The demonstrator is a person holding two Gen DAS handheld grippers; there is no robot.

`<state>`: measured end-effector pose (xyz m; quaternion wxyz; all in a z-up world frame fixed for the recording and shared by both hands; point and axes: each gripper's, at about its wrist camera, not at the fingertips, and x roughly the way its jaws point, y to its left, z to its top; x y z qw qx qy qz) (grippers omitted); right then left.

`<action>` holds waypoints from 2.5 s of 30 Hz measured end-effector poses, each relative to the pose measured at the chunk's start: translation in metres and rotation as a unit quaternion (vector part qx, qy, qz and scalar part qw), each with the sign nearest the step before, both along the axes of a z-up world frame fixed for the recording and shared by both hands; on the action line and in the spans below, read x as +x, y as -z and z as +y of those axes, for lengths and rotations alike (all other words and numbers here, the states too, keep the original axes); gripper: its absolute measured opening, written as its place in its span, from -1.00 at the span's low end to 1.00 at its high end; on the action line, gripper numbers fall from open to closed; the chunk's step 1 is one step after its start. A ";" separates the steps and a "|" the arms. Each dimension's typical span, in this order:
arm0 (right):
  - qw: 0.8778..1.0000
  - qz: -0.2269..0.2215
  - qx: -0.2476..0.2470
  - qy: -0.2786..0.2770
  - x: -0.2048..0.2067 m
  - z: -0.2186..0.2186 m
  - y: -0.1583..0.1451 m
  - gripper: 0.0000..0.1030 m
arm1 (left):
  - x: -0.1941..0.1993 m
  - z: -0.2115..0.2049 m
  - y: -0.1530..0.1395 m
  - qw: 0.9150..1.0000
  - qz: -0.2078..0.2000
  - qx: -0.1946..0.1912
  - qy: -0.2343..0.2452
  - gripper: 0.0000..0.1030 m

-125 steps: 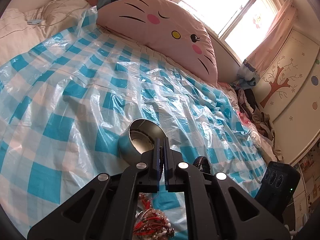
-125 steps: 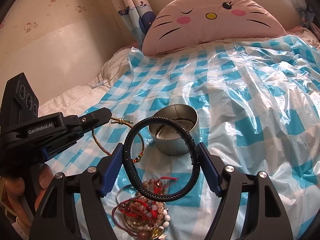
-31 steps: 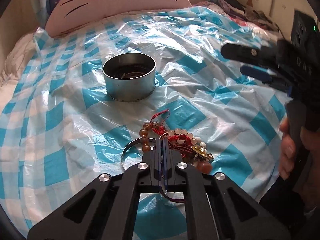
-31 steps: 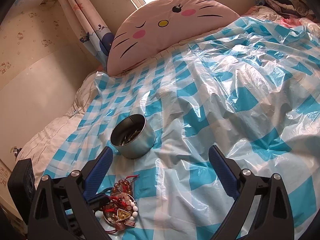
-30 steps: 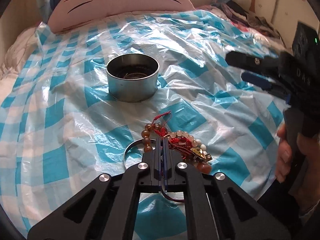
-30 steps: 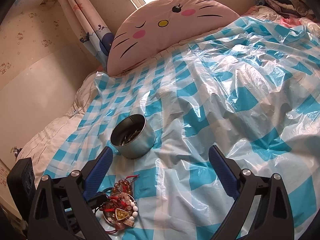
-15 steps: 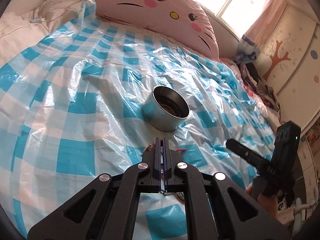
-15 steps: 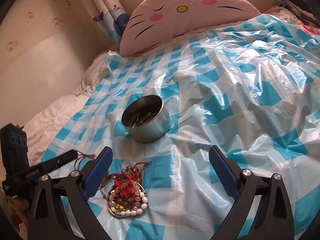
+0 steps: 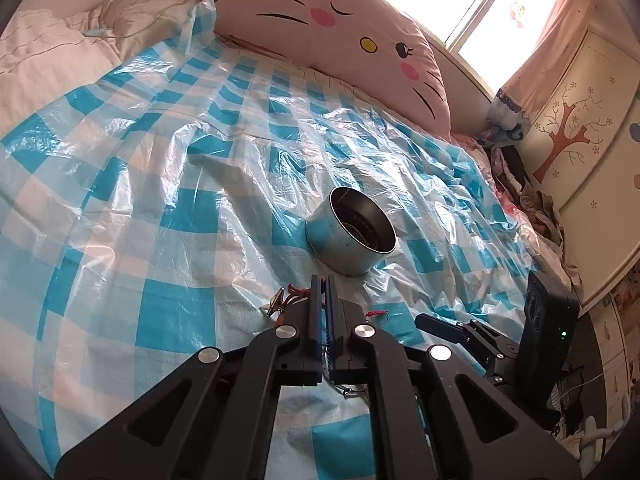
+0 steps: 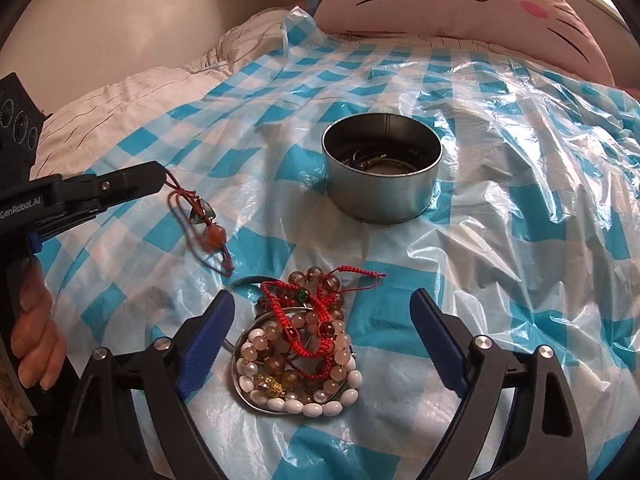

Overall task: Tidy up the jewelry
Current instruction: 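Close the right gripper on a red beaded cord while the left gripper holds its cord, then carry both red cords over the tin and open both grippers to drop them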

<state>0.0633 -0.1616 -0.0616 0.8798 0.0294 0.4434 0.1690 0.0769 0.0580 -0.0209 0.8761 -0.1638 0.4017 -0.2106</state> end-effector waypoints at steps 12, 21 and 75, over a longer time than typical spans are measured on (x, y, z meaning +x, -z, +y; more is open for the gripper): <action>0.999 0.018 0.029 -0.021 0.013 0.002 0.010 -0.78 | 0.000 0.001 0.002 1.000 0.002 0.001 0.001 -0.96; 0.991 -0.007 0.130 0.012 0.009 -0.032 -0.005 -0.79 | -0.001 -0.002 0.000 1.000 -0.002 -0.001 0.002 -0.96; 0.977 -0.077 0.190 0.060 -0.003 -0.070 -0.030 -0.79 | -0.021 -0.074 -0.035 0.990 -0.115 0.070 0.029 -0.96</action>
